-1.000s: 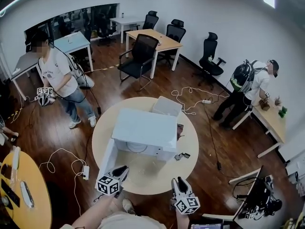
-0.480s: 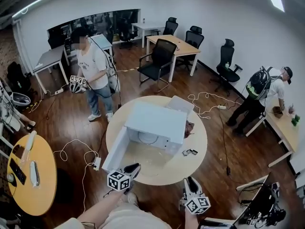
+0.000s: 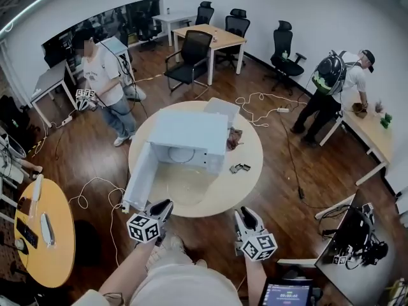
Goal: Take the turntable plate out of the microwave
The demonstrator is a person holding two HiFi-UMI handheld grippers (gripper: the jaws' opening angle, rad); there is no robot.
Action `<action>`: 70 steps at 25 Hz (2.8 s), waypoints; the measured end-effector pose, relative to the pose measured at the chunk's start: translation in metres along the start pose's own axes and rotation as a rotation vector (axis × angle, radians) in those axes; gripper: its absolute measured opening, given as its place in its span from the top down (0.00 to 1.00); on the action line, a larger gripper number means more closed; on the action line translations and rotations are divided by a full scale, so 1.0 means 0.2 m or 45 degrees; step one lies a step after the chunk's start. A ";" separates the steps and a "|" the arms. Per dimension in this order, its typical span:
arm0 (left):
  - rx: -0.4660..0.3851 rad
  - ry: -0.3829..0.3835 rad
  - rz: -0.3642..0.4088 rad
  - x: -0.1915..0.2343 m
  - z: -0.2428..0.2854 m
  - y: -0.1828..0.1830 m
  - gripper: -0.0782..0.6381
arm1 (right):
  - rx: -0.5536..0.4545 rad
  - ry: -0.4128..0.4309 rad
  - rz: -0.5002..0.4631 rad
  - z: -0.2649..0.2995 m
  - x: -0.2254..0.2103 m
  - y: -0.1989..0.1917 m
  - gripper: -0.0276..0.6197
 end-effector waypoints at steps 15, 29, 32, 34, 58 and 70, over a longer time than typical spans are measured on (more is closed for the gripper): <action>0.004 0.040 0.031 -0.13 -0.25 -0.08 0.84 | 0.008 0.039 -0.041 -0.18 0.11 0.00 0.74; 0.013 0.018 -0.011 0.11 -0.39 -0.16 0.84 | 0.108 -0.046 -0.106 -0.15 0.29 -0.15 0.74; 0.016 0.015 -0.020 0.21 -0.42 -0.17 0.84 | 0.122 -0.069 -0.103 -0.09 0.36 -0.18 0.74; 0.020 0.013 -0.025 0.28 -0.45 -0.17 0.84 | 0.136 -0.081 -0.109 -0.05 0.42 -0.20 0.74; 0.113 -0.009 -0.097 0.86 -0.55 -0.30 0.84 | 0.182 -0.248 0.014 0.32 0.69 -0.46 0.74; 0.135 -0.002 -0.078 0.84 -0.49 -0.28 0.84 | 0.165 -0.273 0.056 0.31 0.61 -0.49 0.74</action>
Point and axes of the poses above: the fingertips, and each gripper's own axes: z forward along the fingers, x to its left, y out of its top, the point moved 9 cm from there along -z, backward along the fingers, and after that the axes turned 8 degrees about y, right-handed, at the moved point
